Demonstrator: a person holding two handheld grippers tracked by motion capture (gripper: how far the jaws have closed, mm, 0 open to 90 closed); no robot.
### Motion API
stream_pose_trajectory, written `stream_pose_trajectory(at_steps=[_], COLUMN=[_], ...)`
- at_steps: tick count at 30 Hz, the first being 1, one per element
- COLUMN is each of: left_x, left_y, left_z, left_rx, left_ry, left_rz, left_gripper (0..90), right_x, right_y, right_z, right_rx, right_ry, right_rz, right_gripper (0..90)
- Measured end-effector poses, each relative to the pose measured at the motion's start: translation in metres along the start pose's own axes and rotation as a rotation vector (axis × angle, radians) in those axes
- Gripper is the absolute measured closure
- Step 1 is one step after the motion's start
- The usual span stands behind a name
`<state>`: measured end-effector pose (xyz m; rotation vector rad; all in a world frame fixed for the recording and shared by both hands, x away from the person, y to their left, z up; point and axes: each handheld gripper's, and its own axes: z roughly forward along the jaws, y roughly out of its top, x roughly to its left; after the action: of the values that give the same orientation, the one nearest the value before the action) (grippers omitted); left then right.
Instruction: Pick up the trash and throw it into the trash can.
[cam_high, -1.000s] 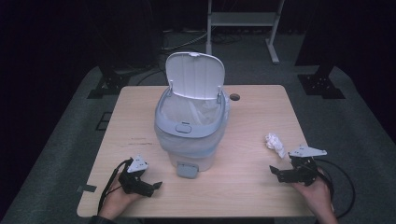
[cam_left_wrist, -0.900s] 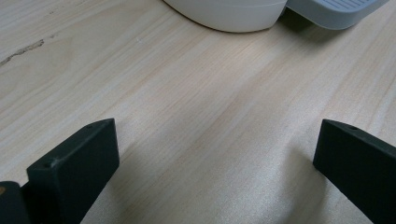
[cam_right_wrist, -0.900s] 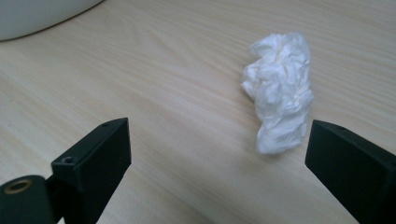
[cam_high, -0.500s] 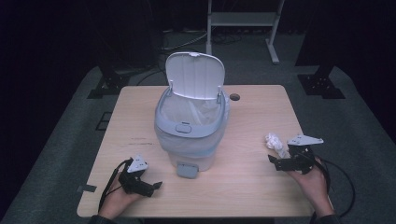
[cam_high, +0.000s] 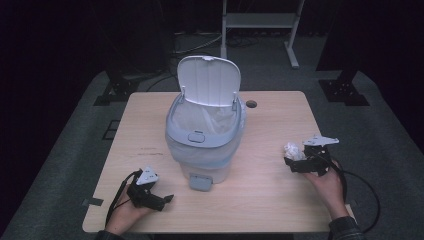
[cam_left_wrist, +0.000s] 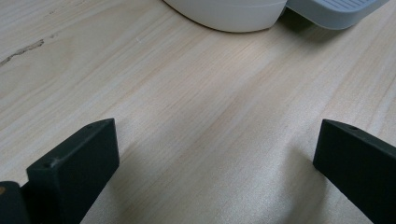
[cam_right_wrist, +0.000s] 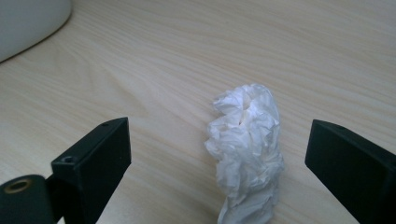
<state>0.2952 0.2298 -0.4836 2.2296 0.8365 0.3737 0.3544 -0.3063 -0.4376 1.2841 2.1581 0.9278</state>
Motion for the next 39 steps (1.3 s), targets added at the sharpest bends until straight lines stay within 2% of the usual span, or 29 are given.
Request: stream_pose_trajectory(at_steps=[6, 11, 14, 18, 21, 28, 35, 39], left_x=[0.0, 0.0, 0.0, 0.0, 0.0, 0.0, 0.0, 0.0], left_y=[0.0, 0.0, 0.0, 0.0, 0.0, 0.0, 0.0, 0.0], left_z=[0.0, 0.0, 0.0, 0.0, 0.0, 0.0, 0.0, 0.0], left_rx=[0.0, 0.0, 0.0, 0.0, -0.003, -0.003, -0.003, -0.003], left_ry=[0.001, 0.0, 0.0, 0.0, 0.0, 0.0, 0.0, 0.0], left_rz=[0.0, -0.003, -0.002, -0.002, -0.005, -0.006, -0.006, -0.006], left_gripper=[0.0, 0.0, 0.0, 0.0, 0.0, 0.0, 0.0, 0.0], right_x=[-0.008, -0.016, -0.02, -0.024, -0.027, -0.028, -0.03, -0.032], right_y=[0.0, -0.002, -0.003, -0.005, -0.007, -0.01, -0.011, -0.012], right_z=[0.014, 0.024, 0.027, 0.031, 0.035, 0.038, 0.037, 0.036], right_rx=[0.03, 0.056, 0.059, 0.068, 0.078, 0.101, 0.1, 0.091], right_ry=[-0.004, 0.011, 0.02, 0.042, 0.066, 0.079, 0.111, 0.125], right_rz=[0.014, 0.037, 0.049, 0.069, 0.081, 0.078, 0.085, 0.085], right_gripper=[6.3, 6.8, 11.8, 13.8, 17.4, 27.0, 44.2, 50.5])
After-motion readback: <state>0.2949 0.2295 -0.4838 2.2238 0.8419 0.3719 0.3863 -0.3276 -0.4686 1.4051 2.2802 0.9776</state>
